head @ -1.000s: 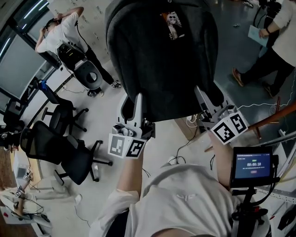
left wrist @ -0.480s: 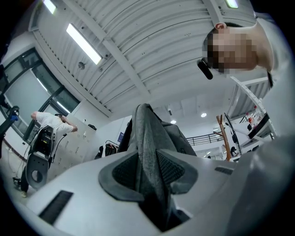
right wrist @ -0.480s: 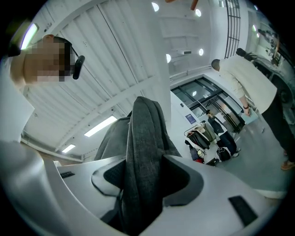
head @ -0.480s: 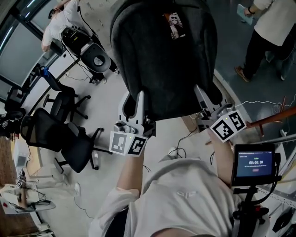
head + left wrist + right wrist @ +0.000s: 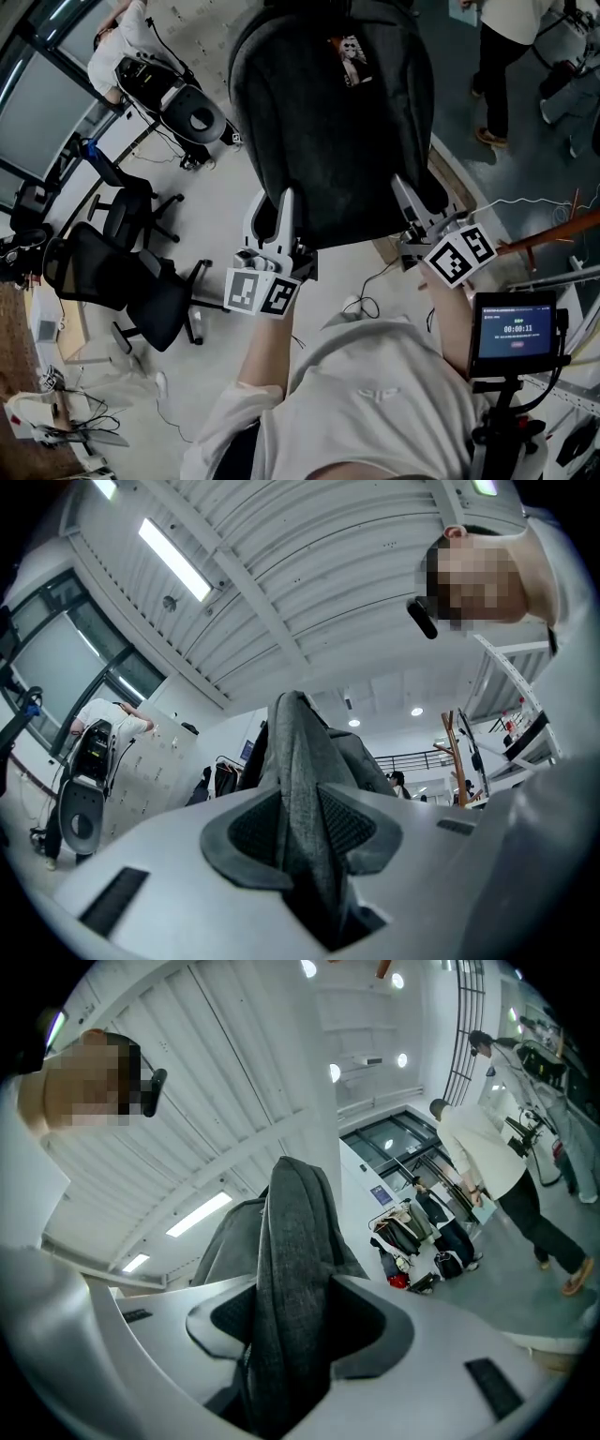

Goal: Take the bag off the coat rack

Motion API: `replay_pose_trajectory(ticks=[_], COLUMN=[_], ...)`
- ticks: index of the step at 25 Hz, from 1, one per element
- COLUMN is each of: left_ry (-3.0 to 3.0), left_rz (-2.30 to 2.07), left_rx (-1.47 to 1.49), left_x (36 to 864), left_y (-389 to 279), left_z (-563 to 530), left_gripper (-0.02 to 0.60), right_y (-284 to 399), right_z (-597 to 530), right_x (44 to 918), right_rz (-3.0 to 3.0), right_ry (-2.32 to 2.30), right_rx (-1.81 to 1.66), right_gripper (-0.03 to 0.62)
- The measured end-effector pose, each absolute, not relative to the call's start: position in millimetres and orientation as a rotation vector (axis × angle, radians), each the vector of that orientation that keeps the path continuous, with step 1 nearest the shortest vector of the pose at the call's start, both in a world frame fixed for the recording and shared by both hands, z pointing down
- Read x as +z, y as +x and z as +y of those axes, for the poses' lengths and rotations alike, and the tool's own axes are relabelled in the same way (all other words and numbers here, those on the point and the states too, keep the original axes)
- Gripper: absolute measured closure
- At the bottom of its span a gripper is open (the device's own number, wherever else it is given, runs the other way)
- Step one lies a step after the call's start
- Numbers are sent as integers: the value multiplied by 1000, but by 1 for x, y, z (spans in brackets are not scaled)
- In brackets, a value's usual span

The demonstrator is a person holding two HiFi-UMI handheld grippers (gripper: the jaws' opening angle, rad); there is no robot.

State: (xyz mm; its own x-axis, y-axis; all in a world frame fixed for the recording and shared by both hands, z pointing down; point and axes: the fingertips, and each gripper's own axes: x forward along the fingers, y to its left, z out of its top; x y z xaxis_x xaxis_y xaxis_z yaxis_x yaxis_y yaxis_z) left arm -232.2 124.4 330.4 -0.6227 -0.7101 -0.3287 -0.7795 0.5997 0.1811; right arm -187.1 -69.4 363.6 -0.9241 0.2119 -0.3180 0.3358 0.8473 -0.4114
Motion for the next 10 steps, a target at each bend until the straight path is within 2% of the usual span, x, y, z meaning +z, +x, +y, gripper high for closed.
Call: replay_pose_trajectory(ticks=[10], left_ry=[-1228], left_rz=[2617], left_rx=[468], left_x=[332], left_y=[-235], left_z=[128], left_gripper=[463], right_y=[-191], right_z=[-66], right_x=[365], right_rz=[2779], right_ry=[427], right_rx=[-694], right_gripper=[373])
